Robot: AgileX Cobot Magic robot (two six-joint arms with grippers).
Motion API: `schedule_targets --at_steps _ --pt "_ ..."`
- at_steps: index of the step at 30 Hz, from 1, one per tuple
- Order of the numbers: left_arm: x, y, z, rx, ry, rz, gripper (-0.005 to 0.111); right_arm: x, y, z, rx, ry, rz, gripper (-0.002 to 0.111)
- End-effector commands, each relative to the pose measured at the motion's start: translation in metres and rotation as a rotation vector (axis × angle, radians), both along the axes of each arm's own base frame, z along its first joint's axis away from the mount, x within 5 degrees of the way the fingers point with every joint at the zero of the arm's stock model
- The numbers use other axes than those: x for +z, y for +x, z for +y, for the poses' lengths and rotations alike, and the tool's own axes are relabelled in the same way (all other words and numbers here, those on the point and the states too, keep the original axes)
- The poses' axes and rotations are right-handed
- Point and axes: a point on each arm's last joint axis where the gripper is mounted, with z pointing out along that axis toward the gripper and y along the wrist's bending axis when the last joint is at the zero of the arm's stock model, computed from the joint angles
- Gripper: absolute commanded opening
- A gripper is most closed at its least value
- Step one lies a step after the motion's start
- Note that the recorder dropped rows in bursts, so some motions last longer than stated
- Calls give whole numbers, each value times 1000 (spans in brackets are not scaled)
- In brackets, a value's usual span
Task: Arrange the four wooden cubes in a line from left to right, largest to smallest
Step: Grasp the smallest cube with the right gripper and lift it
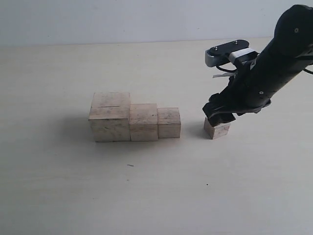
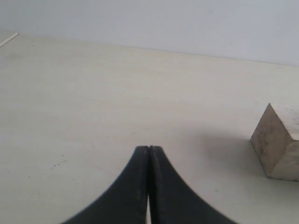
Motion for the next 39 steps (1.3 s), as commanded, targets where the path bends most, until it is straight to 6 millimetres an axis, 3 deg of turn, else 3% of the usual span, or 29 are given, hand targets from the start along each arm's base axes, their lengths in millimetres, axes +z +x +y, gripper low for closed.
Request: schedule_targets --at_steps 1,9,14,23,25,32,39 --pt "0 0 0 -5 -6 -14 0 -13 4 2 -5 -4 -5 73" --pt "0 0 0 -5 -6 -14 0 -40 14 5 -13 -22 -4 71" --pt "0 0 0 -5 -6 -14 0 -45 14 5 -7 -34 5 66" --pt "0 0 0 -5 -6 -14 0 -43 15 4 23 -51 -9 9" --pt "0 0 0 -5 -6 -14 0 -40 18 4 56 -78 -19 0" --pt "0 0 0 -5 -6 -14 0 -10 34 10 313 -182 -37 0" --pt "0 0 0 -5 -6 -14 0 24 54 21 595 -201 -163 0"
